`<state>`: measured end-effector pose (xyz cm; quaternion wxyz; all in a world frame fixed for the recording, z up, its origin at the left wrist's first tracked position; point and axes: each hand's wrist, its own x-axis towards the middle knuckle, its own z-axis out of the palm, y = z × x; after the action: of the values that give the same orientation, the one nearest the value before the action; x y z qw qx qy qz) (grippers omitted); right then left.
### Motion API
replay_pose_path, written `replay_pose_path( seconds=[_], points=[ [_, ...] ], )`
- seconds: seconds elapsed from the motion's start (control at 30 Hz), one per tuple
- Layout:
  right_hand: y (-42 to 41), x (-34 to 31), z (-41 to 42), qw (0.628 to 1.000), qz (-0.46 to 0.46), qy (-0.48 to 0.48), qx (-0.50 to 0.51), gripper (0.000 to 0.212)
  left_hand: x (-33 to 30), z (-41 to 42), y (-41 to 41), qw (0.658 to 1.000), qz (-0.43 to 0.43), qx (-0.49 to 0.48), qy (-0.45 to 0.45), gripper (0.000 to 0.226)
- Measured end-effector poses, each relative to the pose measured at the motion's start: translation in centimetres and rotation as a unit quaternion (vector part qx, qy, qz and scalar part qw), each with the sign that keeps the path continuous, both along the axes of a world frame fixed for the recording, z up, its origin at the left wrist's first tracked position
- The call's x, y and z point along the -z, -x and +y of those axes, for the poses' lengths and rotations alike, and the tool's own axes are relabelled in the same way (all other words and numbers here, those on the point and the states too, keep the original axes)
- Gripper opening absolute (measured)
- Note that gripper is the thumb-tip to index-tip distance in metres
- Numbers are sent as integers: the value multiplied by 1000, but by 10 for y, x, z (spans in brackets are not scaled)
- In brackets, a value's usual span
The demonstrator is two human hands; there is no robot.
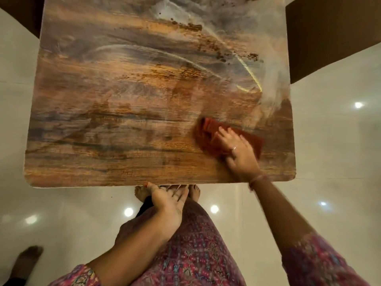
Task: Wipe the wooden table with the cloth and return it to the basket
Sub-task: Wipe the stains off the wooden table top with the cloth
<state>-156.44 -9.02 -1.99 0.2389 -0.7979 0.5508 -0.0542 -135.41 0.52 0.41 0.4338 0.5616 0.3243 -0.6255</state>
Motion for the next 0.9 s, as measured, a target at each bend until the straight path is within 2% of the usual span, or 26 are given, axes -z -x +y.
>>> replay_pose_path(
  seconds=[0.13,0.2,0.27,0.3,0.37,0.43,0.53,0.6,0.77,0.83,0.9],
  points=[
    [58,-7,-95,971,-9,12,240,64,3,-2,21,1000,-20,-24,-7,80],
    [55,-5,-117,956,13,3,295,63,5,-3,38,999,-27,-30,-3,79],
    [41,0,-103,960,21,19,279,64,5,-6,61,999,-35,-39,2,80],
    [33,3,-79,970,16,20,240,65,5,-9,75,998,-35,-47,3,80],
    [21,4,-13,995,4,-4,103,73,5,-15,100,997,-41,-62,5,81],
    [37,4,36,998,9,-39,-42,80,7,-23,122,995,-62,-74,-3,78],
    [90,0,8,990,-21,-49,-133,80,11,-34,137,988,-108,-114,-5,71],
    [112,-3,-52,993,-29,-38,-107,75,14,-37,140,982,-128,-141,-6,66],
    [126,-7,-200,996,3,-10,84,61,25,-40,144,968,-160,-192,-40,69],
    [116,-5,-200,994,4,-4,112,60,31,-42,143,960,-190,-203,-35,65],
    [108,0,-156,996,0,9,87,61,35,-43,143,954,-200,-220,-28,60]
  ],
)
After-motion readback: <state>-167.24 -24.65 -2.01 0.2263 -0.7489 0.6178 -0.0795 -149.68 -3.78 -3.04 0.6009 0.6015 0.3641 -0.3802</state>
